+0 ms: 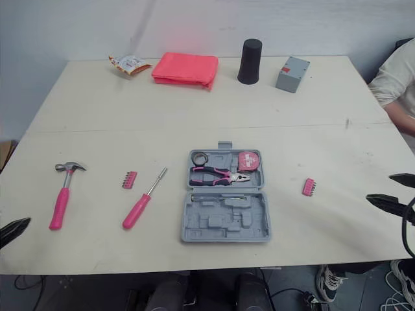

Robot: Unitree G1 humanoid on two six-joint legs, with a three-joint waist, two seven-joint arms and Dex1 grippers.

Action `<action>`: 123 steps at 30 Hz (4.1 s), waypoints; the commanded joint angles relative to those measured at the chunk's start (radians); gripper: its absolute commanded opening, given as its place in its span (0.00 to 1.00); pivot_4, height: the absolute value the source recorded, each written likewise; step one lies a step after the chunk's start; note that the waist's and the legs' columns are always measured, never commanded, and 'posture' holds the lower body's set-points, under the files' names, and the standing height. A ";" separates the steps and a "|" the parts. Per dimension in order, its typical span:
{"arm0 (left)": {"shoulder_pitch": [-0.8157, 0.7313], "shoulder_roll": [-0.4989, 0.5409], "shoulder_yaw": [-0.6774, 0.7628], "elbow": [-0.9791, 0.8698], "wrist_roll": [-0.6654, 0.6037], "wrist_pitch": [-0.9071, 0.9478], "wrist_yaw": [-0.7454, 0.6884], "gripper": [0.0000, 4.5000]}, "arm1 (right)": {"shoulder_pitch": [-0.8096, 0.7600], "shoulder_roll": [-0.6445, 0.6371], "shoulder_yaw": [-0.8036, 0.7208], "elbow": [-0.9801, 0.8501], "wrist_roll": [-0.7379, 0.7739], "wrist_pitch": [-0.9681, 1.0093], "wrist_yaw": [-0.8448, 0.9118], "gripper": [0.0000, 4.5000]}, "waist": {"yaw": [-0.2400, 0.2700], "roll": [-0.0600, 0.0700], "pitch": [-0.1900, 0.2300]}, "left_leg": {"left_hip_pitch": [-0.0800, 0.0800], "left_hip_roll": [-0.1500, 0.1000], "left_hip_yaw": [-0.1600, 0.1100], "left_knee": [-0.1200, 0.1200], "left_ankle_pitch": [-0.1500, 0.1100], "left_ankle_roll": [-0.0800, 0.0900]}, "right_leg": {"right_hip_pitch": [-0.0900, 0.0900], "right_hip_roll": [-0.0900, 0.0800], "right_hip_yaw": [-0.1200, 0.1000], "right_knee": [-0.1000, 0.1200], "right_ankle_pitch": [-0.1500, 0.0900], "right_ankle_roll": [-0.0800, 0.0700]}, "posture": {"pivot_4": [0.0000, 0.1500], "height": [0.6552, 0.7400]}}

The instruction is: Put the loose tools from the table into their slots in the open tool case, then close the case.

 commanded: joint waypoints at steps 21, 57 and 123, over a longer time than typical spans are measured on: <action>-0.298 -0.144 -0.111 -0.200 -0.031 0.457 0.632 1.00 | -0.473 0.162 0.344 -0.726 0.513 0.395 -0.166 1.00 | 0.012 -0.006 0.000 | 0.000 0.000 0.000 0.001 0.008 -0.002 | -0.001 0.002 0.001 0.002 0.001 0.001 | 1.00 0.95; -0.737 0.217 -0.810 -0.173 -0.001 0.119 0.140 0.12 | -0.490 0.115 0.392 -0.685 0.459 0.392 -0.110 1.00 | 0.018 -0.012 0.000 | -0.002 -0.003 0.000 0.000 0.005 -0.006 | -0.002 -0.002 0.001 0.001 0.002 0.001 | 1.00 0.95; -1.036 -0.388 -1.567 0.308 0.453 -0.258 -0.113 0.01 | 0.020 0.091 0.199 -0.840 0.384 0.382 -0.218 1.00 | 0.034 -0.012 0.000 | -0.003 0.008 0.000 0.019 0.009 -0.001 | 0.003 0.015 0.004 0.006 0.003 0.000 | 1.00 0.95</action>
